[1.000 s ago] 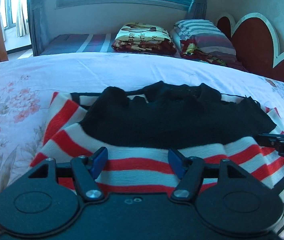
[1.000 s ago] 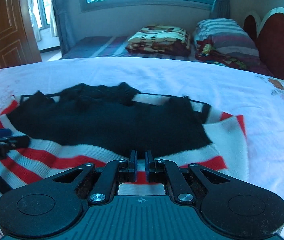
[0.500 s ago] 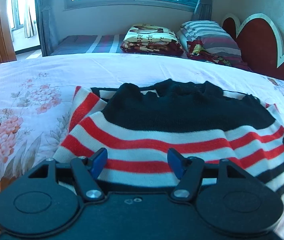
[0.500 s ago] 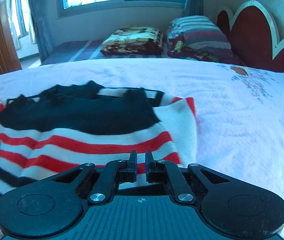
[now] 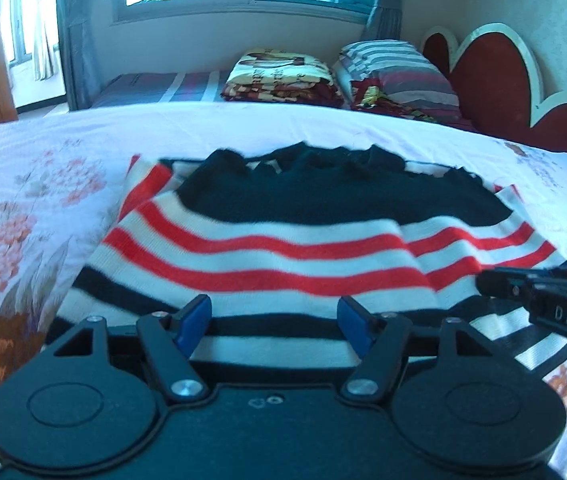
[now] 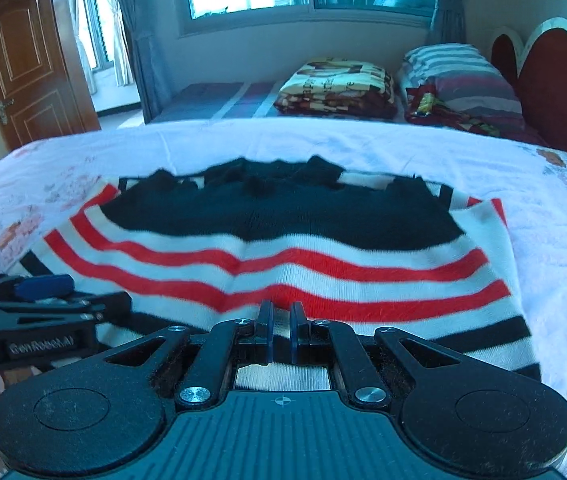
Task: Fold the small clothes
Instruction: 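Open both tools and move the left tool to the sweater's side edge, then grasp the side edge with the left tool and fold it over the body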
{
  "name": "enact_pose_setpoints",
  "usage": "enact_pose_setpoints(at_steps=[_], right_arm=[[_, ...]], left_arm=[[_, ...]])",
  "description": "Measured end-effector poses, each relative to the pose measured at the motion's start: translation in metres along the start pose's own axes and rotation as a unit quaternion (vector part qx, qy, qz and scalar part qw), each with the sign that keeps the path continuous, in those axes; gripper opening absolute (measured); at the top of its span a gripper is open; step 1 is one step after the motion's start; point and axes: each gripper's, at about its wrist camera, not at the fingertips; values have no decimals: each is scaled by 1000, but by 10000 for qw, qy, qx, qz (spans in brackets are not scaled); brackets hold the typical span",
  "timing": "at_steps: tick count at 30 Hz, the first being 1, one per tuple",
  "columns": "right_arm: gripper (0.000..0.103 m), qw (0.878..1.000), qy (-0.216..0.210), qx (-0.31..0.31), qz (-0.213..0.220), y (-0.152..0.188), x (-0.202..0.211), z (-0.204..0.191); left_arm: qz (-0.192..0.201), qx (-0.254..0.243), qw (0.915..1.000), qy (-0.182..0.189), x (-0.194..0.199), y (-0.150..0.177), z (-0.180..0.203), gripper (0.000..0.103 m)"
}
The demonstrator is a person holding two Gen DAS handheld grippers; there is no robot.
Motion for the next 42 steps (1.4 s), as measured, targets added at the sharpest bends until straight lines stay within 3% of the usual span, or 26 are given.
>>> enact_pose_setpoints(at_steps=[7, 12, 16, 17, 20, 26, 39, 40, 42], right_arm=[[5, 9993, 324, -165, 28, 23, 2, 37], [5, 9990, 426, -94, -69, 22, 7, 33], [6, 9990, 270, -359, 32, 16, 18, 26], [11, 9990, 270, -354, 53, 15, 20, 23], [97, 9985, 355, -289, 295, 12, 28, 11], [97, 9980, 339, -139, 524, 0, 38, -6], [97, 9981, 361, 25, 503, 7, 37, -11], [94, 9980, 377, 47, 498, 9, 37, -11], [75, 9987, 354, 22, 378, 11, 33, -10]], left_arm=[[52, -60, 10000, 50, 5, 13, -15, 70], [67, 22, 10000, -41, 6, 13, -12, 70], [-44, 193, 9998, -1, 11, 9, -11, 80], [-58, 234, 9997, 18, 13, 8, -12, 81], [-71, 317, 9995, 27, 20, 9, -12, 87], [-81, 527, 9986, 33, 36, 11, -21, 91], [-340, 1370, 9900, -46, 56, 30, -54, 95], [-363, 1496, 9881, -27, 57, 33, -57, 96], [-413, 1775, 9832, 47, 58, 37, -63, 96]])
Point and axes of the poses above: each gripper's, at about its wrist camera, not at the fingertips, and x roughly against the way its jaws point, z to its right, y to its underside, and after that the axes turned 2 degrees about x, right-handed
